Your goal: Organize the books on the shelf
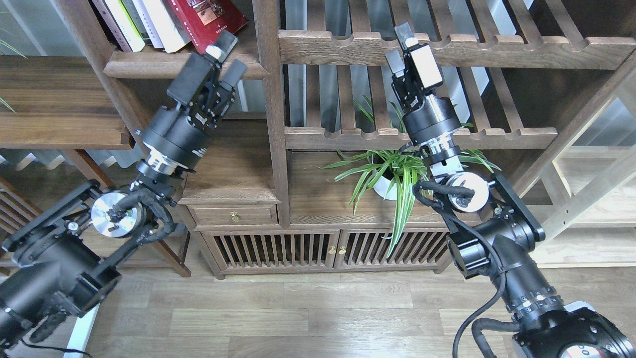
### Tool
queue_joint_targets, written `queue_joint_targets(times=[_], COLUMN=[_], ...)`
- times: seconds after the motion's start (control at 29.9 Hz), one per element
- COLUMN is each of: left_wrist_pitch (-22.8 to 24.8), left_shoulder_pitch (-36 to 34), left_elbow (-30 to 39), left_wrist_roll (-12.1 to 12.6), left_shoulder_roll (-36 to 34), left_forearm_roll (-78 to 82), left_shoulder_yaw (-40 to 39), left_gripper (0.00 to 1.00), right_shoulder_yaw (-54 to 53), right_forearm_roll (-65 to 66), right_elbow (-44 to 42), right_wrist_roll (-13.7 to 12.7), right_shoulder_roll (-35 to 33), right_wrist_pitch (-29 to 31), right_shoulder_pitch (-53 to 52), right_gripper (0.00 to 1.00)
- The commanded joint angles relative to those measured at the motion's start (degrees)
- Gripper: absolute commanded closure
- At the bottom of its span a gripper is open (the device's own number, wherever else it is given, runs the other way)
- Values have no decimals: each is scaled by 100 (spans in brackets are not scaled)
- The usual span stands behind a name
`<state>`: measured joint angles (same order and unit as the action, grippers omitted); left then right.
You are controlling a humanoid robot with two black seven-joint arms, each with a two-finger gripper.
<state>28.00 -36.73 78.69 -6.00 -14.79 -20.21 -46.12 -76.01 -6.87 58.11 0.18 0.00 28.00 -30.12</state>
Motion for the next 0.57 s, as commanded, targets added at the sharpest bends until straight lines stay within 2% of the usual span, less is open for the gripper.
queue_joint_targets(times=[0.0, 0.53], left_wrist_pitch=[0, 0], left_shoulder_pitch=[8, -167], left_elbow=[-12, -73], left_wrist_roll=[11, 11], left_shoulder_roll=[82, 302], left_forearm_roll=[210, 236], left_shoulder_yaw=[42, 33], left_gripper=[6, 6], right_shoulder_yaw=[-45, -80], right_forearm_roll=[-7, -7], right_elbow=[121, 315], right_wrist_roll=[0, 8], right_shoulder_roll=[0, 0], right_wrist_pitch=[0, 0], right_shoulder_pitch=[32, 85], right_gripper=[4, 5])
